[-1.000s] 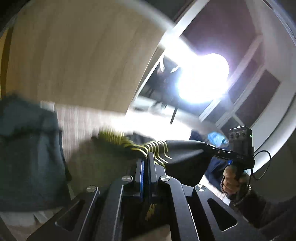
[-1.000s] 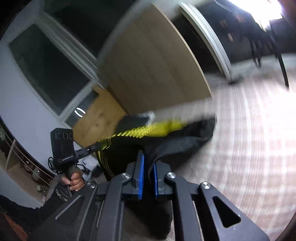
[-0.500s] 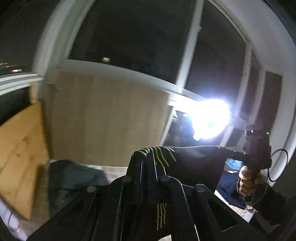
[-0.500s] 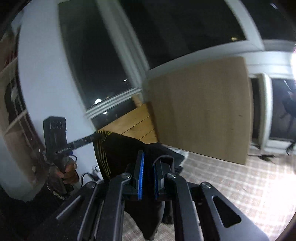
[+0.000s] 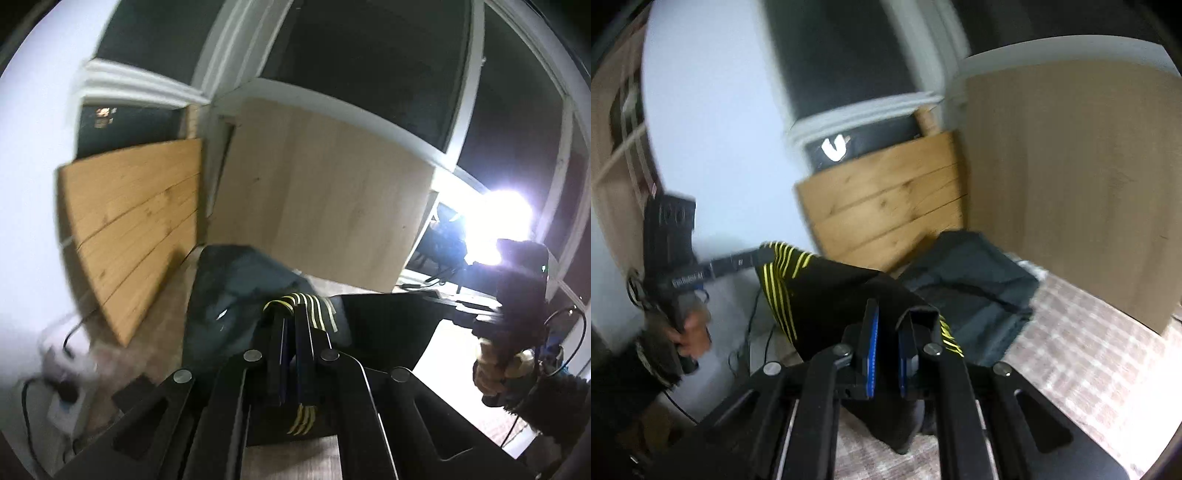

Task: Fold clothes
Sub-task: 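Carry the folded pants with both grippers toward the dark clothes pile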

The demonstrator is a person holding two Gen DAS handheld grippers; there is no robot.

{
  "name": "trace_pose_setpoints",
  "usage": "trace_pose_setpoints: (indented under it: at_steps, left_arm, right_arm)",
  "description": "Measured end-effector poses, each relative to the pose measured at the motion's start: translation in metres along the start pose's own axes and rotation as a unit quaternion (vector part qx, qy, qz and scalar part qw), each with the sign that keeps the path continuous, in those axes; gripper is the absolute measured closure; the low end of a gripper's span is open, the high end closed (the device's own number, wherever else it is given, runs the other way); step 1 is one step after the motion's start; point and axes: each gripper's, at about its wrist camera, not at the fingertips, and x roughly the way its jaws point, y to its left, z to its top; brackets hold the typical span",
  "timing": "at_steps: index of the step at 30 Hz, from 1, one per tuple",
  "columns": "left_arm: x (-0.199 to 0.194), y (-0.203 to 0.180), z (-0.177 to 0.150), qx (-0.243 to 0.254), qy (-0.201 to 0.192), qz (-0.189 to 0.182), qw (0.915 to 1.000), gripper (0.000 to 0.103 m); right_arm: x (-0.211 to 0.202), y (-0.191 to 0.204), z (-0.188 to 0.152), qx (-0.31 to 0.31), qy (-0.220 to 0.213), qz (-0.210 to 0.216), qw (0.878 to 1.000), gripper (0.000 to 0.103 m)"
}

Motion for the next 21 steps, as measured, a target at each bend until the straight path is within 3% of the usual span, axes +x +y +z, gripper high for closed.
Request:
trace_pose_setpoints:
  at_steps: [4, 13, 17, 21]
  left_arm:
    - [-0.017, 0.003, -0.029, -0.015, -0.005, 0.015, 0.9998, 0.101]
    - [-0.055, 0.002, -0.112, -0.063, -0.022, 0.044, 0.9968, 0.101]
    - [-0.055, 0.014, -0.113, -0.079, -0.013, 0.052, 0.9954, 0.101]
    - [-0.070, 0.016, -0.080, -0.047, -0.037, 0.056, 0.9966, 0.101]
  right_arm:
    - [0.033, 0.039, -0.022, -0.052, 0.030, 0.025, 0.998, 0.094]
    - [0.059, 0.092, -0.073, -0.094, 0.062, 0.078, 0.991, 0.094]
    - [0.072, 0.095, -0.075, -0.085, 0.076, 0.082, 0.990, 0.094]
    - [0.071, 0.080, -0.037, -0.047, 0.050, 0.088, 0.994, 0.095]
